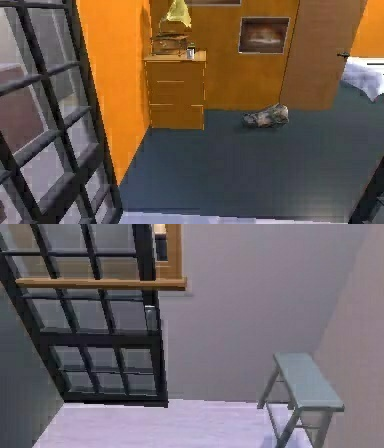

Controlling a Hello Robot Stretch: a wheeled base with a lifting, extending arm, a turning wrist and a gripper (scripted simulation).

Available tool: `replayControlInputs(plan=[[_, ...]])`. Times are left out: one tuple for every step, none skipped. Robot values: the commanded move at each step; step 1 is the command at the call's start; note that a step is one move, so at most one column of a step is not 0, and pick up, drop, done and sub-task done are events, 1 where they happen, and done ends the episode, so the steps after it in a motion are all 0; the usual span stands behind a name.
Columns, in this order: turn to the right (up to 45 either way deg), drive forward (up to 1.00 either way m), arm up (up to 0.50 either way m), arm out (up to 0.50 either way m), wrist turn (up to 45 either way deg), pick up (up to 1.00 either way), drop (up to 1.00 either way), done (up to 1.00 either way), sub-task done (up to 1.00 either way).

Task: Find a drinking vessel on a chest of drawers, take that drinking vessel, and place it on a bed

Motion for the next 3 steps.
replayControlInputs(plan=[[0.0, 1.0, 0.0, 0.0, 0.0, 0.0, 0.0, 0.0, 0.0], [0.0, 0.65, 0.0, 0.0, 0.0, 0.0, 0.0, 0.0, 0.0], [45.0, 0.0, 0.0, 0.0, 0.0, 0.0, 0.0, 0.0, 0.0]])
